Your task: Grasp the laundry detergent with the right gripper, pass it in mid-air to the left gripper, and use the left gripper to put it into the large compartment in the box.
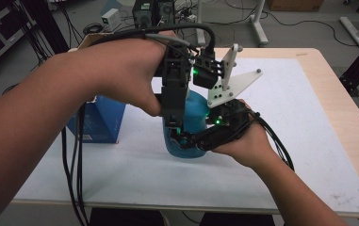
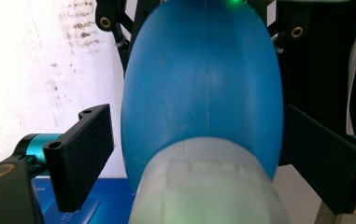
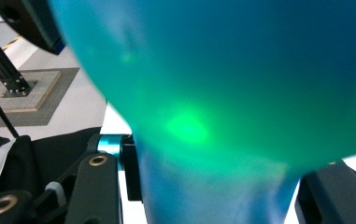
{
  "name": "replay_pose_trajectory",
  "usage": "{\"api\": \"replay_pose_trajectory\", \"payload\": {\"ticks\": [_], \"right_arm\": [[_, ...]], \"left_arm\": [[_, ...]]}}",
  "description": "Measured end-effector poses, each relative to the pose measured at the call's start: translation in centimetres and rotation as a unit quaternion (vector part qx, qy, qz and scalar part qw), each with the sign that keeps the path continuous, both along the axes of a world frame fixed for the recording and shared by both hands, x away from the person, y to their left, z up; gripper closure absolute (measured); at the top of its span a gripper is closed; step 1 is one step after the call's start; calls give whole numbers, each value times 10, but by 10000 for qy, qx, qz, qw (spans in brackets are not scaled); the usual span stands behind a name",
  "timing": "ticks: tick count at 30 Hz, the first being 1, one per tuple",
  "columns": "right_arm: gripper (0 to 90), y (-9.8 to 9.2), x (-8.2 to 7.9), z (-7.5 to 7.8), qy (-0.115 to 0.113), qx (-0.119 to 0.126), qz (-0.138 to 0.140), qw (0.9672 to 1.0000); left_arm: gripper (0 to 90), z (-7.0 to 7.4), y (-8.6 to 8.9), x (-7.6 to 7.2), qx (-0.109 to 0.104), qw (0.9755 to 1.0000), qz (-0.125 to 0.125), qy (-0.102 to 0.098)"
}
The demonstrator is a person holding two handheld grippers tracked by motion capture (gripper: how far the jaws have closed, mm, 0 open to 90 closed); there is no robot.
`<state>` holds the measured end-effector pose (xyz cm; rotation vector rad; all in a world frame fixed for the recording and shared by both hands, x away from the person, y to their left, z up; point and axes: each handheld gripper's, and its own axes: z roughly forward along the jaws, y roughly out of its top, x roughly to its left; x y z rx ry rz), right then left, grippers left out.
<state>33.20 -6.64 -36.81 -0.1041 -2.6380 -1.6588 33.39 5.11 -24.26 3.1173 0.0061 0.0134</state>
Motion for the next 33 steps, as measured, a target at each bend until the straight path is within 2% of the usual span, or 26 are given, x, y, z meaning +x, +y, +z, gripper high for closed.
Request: {"api": "replay_pose_trajectory", "payload": {"ticks": [2, 12, 14, 24, 33], "right_arm": [[462, 0, 0, 0, 21, -17, 3, 10000], [462, 1, 0, 0, 11, 3, 22, 10000], [461, 1, 0, 0, 18, 1, 20, 10000], [462, -1, 1, 1, -29, 29, -38, 10000], [462, -2, 0, 2, 20, 35, -32, 10000]], "left_arm": [[146, 0, 0, 0, -13, 10000, -7, 22], [186, 2, 1, 0, -38, 10000, -11, -5], [219, 3, 0, 1, -48, 10000, 7, 10], [273, 2, -4, 0, 5, 10000, -31, 31], [312, 1, -6, 0, 81, 10000, -16, 41]]}}
